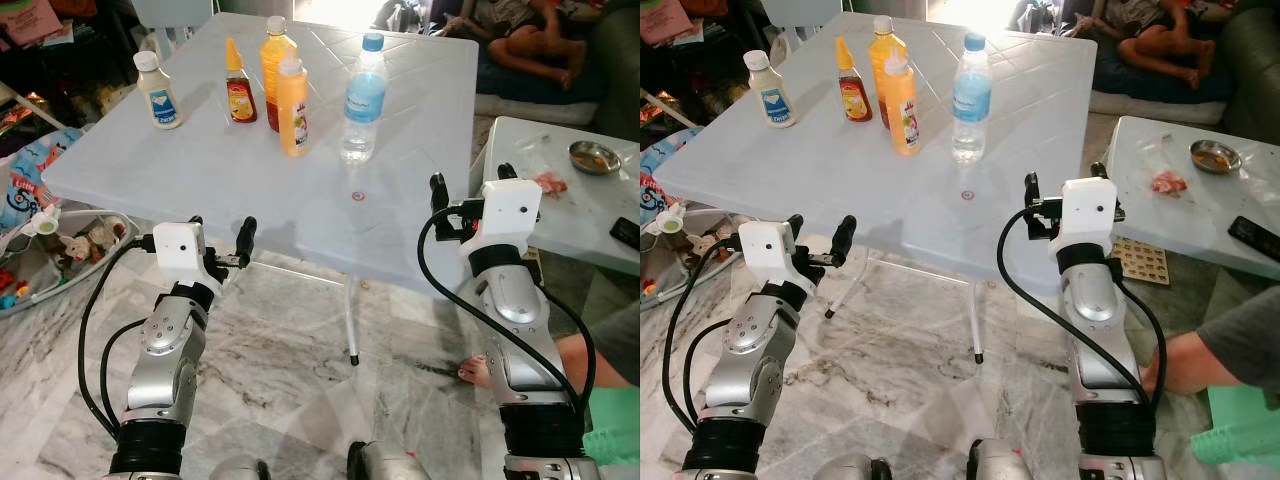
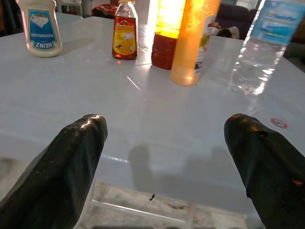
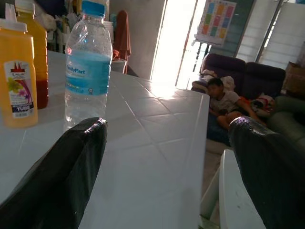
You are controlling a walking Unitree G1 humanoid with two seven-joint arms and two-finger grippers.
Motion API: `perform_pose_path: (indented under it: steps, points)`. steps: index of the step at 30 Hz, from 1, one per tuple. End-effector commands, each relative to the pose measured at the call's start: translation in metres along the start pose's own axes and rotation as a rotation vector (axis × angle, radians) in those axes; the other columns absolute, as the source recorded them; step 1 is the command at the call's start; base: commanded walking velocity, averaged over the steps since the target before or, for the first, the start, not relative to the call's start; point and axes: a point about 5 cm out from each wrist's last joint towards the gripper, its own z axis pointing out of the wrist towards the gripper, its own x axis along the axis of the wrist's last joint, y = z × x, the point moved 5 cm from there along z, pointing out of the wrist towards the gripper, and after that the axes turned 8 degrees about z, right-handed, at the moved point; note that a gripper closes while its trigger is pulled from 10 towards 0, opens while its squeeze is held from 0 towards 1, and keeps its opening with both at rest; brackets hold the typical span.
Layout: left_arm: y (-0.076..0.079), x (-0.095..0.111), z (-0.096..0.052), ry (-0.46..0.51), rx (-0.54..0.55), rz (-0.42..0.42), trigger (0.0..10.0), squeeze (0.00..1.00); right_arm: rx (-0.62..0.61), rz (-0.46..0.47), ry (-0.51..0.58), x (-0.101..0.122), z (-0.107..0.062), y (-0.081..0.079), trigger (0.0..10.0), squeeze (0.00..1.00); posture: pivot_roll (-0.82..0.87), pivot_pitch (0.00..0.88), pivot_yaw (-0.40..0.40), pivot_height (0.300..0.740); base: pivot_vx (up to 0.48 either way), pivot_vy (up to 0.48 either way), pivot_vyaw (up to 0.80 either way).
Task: Restocking fridge
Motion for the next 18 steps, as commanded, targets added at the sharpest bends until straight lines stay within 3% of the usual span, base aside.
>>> perform_pose_path:
  steps: [1, 11, 18]
  points:
    - [-0.001, 0.005, 0.001, 0.02, 0.001, 0.002, 10.0, 0.0, 0.01, -0.002, 0.006, 0.002, 0.002, -0.002, 10.0, 0.0, -0.07, 0.11, 0.01, 0.74, 0.379, 0.0, 0.0]
    - [-0.005, 0.006, 0.0, 0.025, 0.01, 0.003, 10.0, 0.0, 0.014, 0.001, 0.006, 0.001, 0.002, -0.001, 10.0, 0.0, -0.07, 0.107, 0.007, 0.74, 0.378, 0.0, 0.0]
    - [-0.011, 0.007, -0.002, 0.027, 0.03, 0.009, 10.0, 0.0, 0.12, 0.009, 0.039, 0.01, 0.004, -0.021, 10.0, 0.0, -0.06, 0.1, 0.002, 0.74, 0.35, 0.0, 0.0]
